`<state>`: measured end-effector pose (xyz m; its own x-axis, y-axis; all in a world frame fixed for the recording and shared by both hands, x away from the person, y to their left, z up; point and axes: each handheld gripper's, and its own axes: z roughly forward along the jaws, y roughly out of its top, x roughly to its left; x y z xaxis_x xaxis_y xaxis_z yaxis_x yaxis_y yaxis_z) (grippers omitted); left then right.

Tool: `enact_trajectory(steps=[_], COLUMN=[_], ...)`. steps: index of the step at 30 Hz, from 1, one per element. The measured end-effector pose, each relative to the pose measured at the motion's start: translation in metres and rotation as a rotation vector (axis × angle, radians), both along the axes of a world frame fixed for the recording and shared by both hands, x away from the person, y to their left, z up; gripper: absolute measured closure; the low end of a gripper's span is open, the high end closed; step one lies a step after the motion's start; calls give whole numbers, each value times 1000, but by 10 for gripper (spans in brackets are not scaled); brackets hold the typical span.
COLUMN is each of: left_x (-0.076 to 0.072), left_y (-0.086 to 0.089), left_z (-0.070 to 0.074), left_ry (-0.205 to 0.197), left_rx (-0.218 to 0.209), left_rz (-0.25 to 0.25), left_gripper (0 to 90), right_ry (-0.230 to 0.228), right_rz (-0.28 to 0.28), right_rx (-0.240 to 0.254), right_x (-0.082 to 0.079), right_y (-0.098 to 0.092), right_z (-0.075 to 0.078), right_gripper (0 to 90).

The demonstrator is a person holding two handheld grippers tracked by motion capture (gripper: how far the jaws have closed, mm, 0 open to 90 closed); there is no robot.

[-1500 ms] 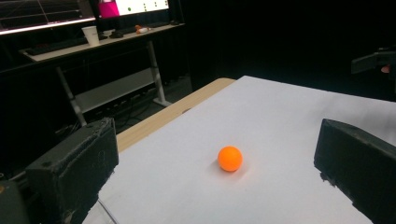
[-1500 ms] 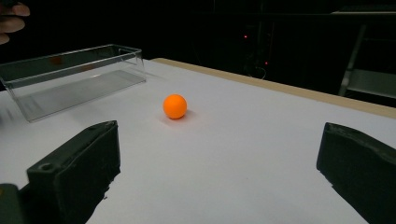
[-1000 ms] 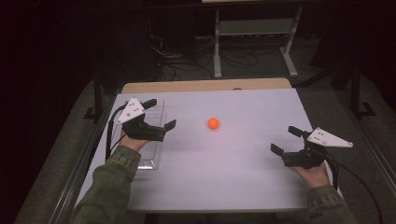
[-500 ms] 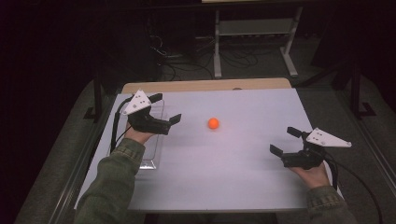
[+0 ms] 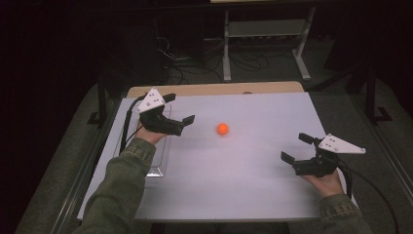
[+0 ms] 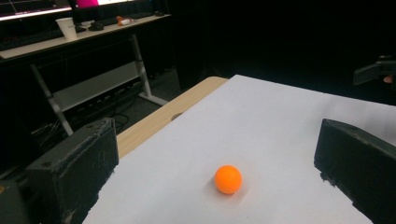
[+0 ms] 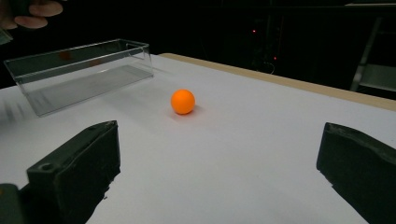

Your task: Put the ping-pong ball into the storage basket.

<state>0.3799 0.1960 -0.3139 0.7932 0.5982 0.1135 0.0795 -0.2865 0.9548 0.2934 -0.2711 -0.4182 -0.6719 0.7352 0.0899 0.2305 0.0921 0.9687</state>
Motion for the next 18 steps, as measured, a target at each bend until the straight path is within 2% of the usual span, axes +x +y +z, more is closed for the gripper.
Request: enact_trajectory(steps=[5, 12, 18], left_x=[4, 11, 17], left_y=[-8, -20, -27], left_z=[2, -3, -4], left_ry=[0, 18, 33], left_rx=[11, 51, 69], left_rz=[-15, -30, -36], left_gripper=[0, 0, 0], right_ry=[0, -1, 5], right_rz=[2, 2, 10], right_rx=[-2, 0, -4], right_x=[0, 0, 0], right_y=[1, 0, 1], right_z=[0, 0, 0], right_gripper=[0, 0, 0])
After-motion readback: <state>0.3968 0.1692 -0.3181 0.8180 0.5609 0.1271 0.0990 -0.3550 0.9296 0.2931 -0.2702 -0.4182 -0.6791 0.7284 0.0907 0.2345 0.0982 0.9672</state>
